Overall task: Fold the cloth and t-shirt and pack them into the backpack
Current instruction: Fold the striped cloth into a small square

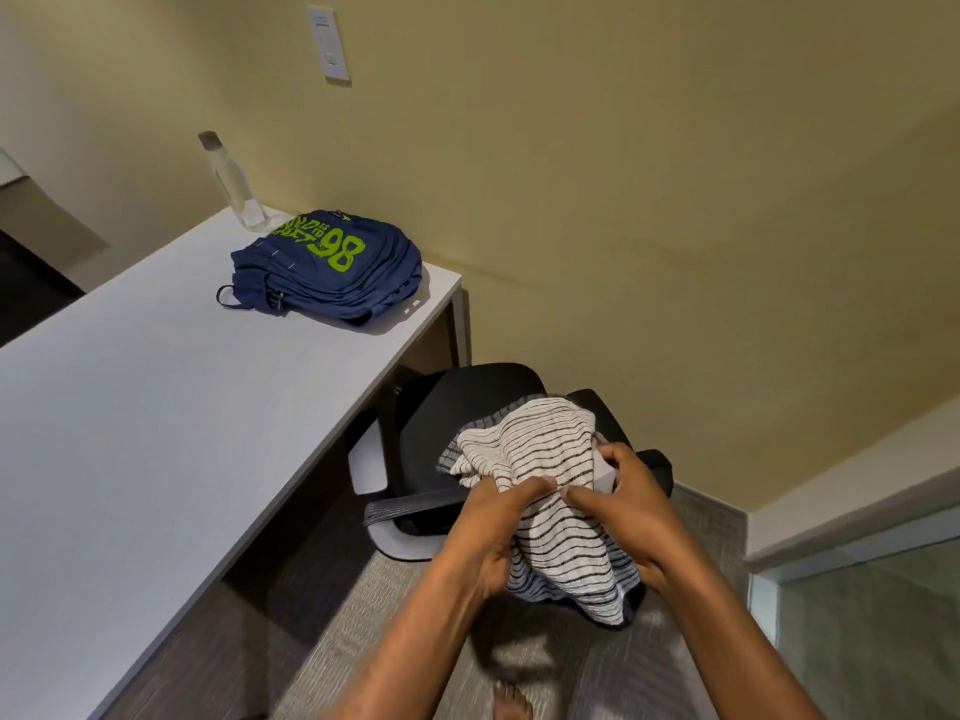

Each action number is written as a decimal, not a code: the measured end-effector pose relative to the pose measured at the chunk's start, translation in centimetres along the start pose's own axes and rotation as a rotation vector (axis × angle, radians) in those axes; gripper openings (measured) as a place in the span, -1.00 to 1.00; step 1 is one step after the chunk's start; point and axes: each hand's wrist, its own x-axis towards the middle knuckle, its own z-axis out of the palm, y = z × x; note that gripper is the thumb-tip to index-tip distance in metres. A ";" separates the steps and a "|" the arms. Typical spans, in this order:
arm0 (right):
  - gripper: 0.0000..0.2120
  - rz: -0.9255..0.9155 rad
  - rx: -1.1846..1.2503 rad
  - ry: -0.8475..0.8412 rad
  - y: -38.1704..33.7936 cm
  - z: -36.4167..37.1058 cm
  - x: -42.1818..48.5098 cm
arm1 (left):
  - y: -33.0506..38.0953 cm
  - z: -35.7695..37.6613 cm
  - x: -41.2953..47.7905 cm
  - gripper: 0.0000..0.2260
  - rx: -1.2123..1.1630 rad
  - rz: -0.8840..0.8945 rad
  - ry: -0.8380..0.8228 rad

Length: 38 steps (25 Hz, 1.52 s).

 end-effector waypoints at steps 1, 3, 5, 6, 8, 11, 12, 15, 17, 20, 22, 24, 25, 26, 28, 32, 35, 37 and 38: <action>-0.52 -0.031 -0.018 0.001 -0.7 0.4 -0.4 | 0.5 -0.4 -0.7 -0.63 0.012 0.046 -0.021; -0.49 -0.106 -0.070 0.009 -2.3 1.6 -1.1 | 1.8 -1.4 -2.2 -0.68 0.059 0.130 -0.045; -0.46 -0.181 -0.137 0.002 -4.2 3.2 -1.8 | 3.5 -2.5 -3.7 -0.70 0.083 0.192 -0.056; -0.45 -0.217 -0.159 -0.007 -5.2 4.1 -2.1 | 4.4 -3.1 -4.4 -0.70 0.084 0.216 -0.056; -0.47 -0.262 -0.164 -0.029 -7.4 5.8 -2.7 | 6.2 -4.5 -5.9 -0.72 0.091 0.264 -0.043; -0.48 -0.286 -0.152 -0.079 -10.2 9.3 -2.9 | 9.3 -7.7 -8.0 -0.72 0.081 0.342 -0.032; -0.48 -0.294 -0.150 -0.097 -11.0 11.0 -2.8 | 10.5 -9.2 -8.6 -0.71 0.072 0.368 -0.032; -0.51 -0.311 -0.134 -0.153 -13.2 17.1 -2.2 | 13.9 -14.5 -9.5 -0.67 0.031 0.426 -0.015; -0.54 -0.313 -0.119 -0.195 -14.5 21.6 -1.8 | 16.2 -18.5 -9.7 -0.65 0.015 0.451 0.034; -0.53 -0.306 -0.123 -0.246 -16.1 29.2 -0.4 | 19.5 -25.3 -9.9 -0.66 0.017 0.456 0.104; -0.43 -0.327 -0.159 -0.284 -17.2 34.2 0.7 | 21.7 -29.7 -9.7 -0.70 0.026 0.460 0.143; -0.43 -0.350 -0.189 -0.308 -18.3 39.2 1.9 | 23.9 -34.0 -9.4 -0.70 0.048 0.475 0.198; -0.48 -0.361 -0.208 -0.321 -18.8 41.5 2.6 | 24.9 -36.1 -9.1 -0.68 0.064 0.485 0.223; -0.52 -0.370 -0.226 -0.334 -19.4 43.8 3.3 | 25.9 -38.1 -8.6 -0.67 0.073 0.496 0.249; -0.53 -0.406 -0.245 -0.349 -20.2 48.3 5.2 | 27.7 -41.9 -7.3 -0.66 0.097 0.533 0.311; -0.48 -0.441 -0.199 -0.377 -20.8 56.7 9.7 | 31.3 -48.8 -3.4 -0.52 0.160 0.621 0.406; -0.50 -0.421 -0.180 -0.411 -20.8 61.3 12.8 | 33.3 -52.6 -0.4 -0.49 0.162 0.659 0.460; -0.48 -0.411 -0.208 -0.438 -20.3 63.4 15.0 | 33.5 -54.6 1.6 -0.46 0.166 0.656 0.493; -0.46 -0.403 -0.232 -0.454 -19.8 64.2 16.2 | 33.4 -55.5 2.7 -0.44 0.172 0.634 0.504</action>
